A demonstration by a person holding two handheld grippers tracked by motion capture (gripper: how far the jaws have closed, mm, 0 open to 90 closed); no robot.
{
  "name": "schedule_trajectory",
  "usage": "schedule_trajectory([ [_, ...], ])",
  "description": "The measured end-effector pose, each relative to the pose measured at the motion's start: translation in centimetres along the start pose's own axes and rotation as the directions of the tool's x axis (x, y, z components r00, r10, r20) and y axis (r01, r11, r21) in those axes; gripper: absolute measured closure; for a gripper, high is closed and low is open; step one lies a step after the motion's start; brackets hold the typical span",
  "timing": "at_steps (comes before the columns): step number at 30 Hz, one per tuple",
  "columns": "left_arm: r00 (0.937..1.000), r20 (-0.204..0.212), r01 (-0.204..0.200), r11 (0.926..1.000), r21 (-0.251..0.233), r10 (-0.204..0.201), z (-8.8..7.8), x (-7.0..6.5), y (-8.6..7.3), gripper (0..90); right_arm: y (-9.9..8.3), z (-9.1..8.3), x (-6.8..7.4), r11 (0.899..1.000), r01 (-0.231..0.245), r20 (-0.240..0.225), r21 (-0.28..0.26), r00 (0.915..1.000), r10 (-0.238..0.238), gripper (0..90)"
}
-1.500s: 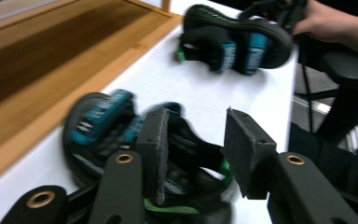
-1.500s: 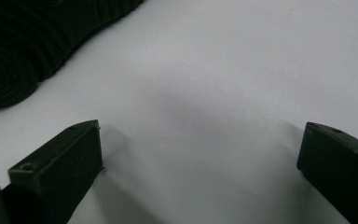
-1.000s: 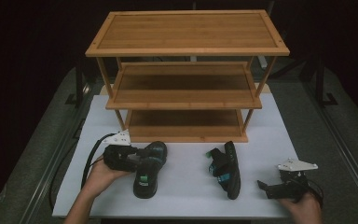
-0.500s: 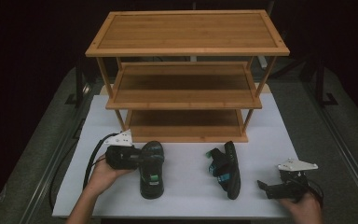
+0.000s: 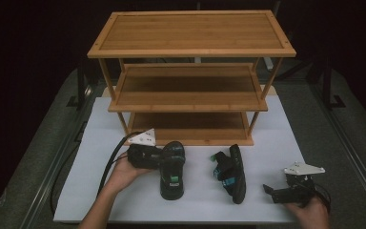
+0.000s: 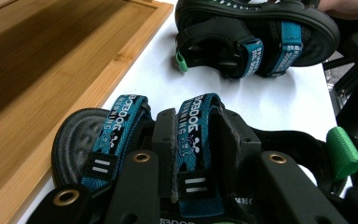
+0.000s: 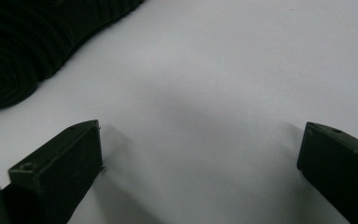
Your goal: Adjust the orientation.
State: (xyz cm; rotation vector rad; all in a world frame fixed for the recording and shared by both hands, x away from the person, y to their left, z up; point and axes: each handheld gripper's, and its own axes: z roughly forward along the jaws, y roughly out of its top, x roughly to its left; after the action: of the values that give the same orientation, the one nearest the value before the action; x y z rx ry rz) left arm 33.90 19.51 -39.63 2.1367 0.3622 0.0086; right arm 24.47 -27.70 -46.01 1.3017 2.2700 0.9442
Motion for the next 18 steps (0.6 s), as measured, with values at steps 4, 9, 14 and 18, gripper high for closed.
schedule_trajectory([
  [4, 0.9987, 0.011, 0.049, 0.9984, -0.029, -0.049, -0.5, 0.1, -0.3, 61.1, 0.0, 0.0, 0.0, 1.0, 0.002, 0.001, 0.002, 1.0, -0.002, 0.0],
  [9, 0.9971, -0.04, 0.063, 0.9971, -0.043, -0.065, -2.1, -0.4, -0.4, 42.7, 0.0, 0.0, 0.0, 1.0, 0.001, 0.001, 0.002, 1.0, -0.001, 0.0],
  [14, 0.9859, -0.138, 0.09, 0.9951, -0.041, -0.095, -4.9, -1.2, -1.6, 20.0, 0.0, 0.0, 0.0, 1.0, -0.001, 0.001, 0.002, 1.0, 0.001, 0.0],
  [18, 0.9672, -0.223, 0.126, 0.992, 0.006, -0.122, -6.8, -1.5, -3.6, 11.8, 0.0, 0.0, 0.0, 1.0, 0.003, 0.002, 0.0, 1.0, -0.003, 0.0],
])
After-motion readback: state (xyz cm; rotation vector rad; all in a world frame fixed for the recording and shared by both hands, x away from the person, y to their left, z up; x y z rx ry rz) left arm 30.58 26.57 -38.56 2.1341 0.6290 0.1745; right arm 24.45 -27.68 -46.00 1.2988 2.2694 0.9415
